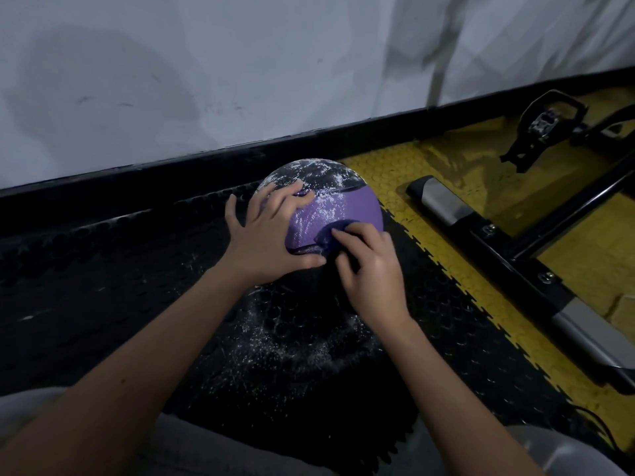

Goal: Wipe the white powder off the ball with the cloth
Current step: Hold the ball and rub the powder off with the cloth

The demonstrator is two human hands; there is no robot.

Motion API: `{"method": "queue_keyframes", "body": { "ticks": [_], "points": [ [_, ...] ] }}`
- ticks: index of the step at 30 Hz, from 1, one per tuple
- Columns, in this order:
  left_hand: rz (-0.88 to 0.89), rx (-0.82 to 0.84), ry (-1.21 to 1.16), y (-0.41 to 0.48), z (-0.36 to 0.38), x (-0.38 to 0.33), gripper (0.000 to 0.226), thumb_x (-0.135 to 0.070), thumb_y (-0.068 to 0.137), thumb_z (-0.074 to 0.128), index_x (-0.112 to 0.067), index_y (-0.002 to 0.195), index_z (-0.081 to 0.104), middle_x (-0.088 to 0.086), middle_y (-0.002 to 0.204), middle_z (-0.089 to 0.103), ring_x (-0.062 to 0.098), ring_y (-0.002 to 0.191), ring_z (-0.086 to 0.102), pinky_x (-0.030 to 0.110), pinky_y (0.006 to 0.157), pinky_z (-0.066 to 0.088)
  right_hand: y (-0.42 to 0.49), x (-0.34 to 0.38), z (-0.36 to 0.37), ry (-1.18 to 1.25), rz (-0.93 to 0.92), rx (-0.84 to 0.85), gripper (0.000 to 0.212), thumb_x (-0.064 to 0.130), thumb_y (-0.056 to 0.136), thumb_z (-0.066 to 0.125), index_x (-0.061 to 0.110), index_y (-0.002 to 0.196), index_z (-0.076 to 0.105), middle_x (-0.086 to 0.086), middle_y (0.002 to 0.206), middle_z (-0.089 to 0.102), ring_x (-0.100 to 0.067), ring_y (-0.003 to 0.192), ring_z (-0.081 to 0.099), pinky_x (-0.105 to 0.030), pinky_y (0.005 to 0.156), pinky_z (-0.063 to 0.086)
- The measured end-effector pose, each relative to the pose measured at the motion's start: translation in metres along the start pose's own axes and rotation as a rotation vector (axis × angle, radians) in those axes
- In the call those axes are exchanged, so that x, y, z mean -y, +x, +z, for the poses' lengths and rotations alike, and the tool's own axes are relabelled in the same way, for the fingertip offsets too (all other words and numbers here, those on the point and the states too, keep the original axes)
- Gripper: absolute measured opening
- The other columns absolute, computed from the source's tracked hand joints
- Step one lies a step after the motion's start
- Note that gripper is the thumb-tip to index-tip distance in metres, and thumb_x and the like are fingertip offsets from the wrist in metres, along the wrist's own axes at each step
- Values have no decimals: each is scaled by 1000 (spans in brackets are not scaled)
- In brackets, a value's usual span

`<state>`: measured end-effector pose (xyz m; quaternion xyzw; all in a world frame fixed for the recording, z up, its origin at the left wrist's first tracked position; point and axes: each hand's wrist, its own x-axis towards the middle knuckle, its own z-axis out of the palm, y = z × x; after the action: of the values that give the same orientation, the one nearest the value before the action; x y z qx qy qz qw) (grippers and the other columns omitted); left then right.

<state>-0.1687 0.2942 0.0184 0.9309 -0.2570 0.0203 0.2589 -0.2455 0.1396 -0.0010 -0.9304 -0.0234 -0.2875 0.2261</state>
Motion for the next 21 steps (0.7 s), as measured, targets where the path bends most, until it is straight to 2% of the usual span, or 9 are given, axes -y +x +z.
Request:
{"method": "queue_keyframes", "body": {
  "ticks": [3, 5, 8, 13, 18, 21],
  "points": [
    [12, -11, 22, -1, 1, 0, 88, -64, 66, 66, -41, 140, 25, -22, 150, 12, 3, 139, -6, 52, 106, -17, 18, -20, -8, -14, 140, -41, 28, 6, 86, 56, 3, 112, 66, -8, 109, 63, -26, 97, 54, -16, 78, 30],
    [18, -5, 25, 0, 3, -2, 87, -63, 67, 66, -41, 140, 25, -22, 150, 12, 3, 138, -7, 53, 107, -17, 31, -39, -15, -35, 206, -5, 30, 1, 86, 57, 3, 114, 65, -8, 113, 63, -29, 102, 54, -17, 83, 28],
    [34, 0, 27, 2, 2, -1, 86, -63, 66, 66, -40, 140, 27, -23, 150, 12, 3, 139, -9, 52, 106, -18, 33, -47, -18, -28, 183, 67, 33, -1, 85, 56, 3, 116, 64, -8, 113, 64, -29, 101, 56, -21, 85, 32],
    [58, 9, -48, 2, -9, 9, 81, -51, 65, 75, -37, 134, 37, -25, 149, 18, 1, 138, -11, 47, 107, -18, 8, -31, -13, -36, 141, 67, 34, -1, 83, 60, 1, 117, 63, -10, 111, 64, -31, 97, 57, -18, 83, 32],
    [35, 61, 48, 1, -21, 21, 83, -46, 69, 75, -47, 137, 28, -24, 151, 5, 6, 139, -20, 50, 107, -18, -12, -6, -10, -66, 56, 84, 32, 2, 80, 61, 2, 112, 66, -10, 107, 63, -32, 91, 59, -22, 80, 38],
    [-6, 85, 97, -1, -26, 29, 80, -47, 73, 71, -56, 135, 21, -22, 151, 6, 7, 139, -18, 53, 107, -16, -1, -5, -17, -19, 61, 48, 29, 3, 82, 59, 2, 111, 66, -9, 104, 65, -29, 90, 58, -17, 77, 32]
  ]
}}
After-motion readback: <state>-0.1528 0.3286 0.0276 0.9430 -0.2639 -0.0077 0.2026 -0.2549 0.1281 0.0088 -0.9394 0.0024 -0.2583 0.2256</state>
